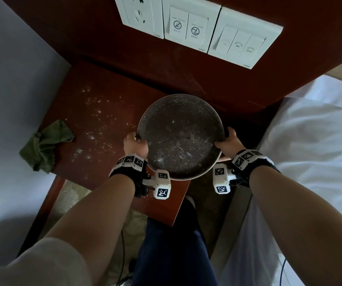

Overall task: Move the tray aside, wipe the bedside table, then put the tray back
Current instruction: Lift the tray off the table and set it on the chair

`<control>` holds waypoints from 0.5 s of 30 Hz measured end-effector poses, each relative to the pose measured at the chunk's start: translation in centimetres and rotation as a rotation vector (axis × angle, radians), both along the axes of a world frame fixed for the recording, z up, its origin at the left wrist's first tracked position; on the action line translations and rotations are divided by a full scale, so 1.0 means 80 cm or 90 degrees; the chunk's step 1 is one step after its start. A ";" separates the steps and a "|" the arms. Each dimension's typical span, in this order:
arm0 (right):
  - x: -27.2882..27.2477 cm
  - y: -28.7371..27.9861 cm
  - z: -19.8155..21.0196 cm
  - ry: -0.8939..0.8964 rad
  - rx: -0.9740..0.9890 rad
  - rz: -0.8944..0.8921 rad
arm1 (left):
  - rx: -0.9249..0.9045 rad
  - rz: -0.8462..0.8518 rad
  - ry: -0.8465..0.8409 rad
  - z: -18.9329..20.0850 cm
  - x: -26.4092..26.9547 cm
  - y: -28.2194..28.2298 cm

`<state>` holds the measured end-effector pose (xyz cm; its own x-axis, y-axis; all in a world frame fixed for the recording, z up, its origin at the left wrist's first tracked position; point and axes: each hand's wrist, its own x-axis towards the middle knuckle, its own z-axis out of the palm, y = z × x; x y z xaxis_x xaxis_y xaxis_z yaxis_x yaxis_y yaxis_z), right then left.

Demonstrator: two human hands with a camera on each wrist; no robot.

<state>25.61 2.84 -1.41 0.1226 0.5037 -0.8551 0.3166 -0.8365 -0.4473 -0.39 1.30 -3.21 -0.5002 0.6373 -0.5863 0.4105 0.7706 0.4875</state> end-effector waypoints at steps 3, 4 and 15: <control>-0.003 0.001 0.004 -0.044 0.037 0.048 | -0.008 0.005 0.000 -0.003 0.003 -0.001; -0.004 0.001 0.005 -0.063 0.048 0.065 | -0.014 0.006 0.003 -0.003 0.003 -0.002; 0.000 -0.017 0.022 -0.075 0.066 0.141 | -0.070 0.124 -0.082 0.016 -0.013 -0.018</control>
<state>25.60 1.51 0.32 0.0952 0.6138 -0.7837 0.5424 -0.6921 -0.4762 -1.45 -0.17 -1.95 -0.5238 0.4653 -0.7135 0.1886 0.8802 0.4355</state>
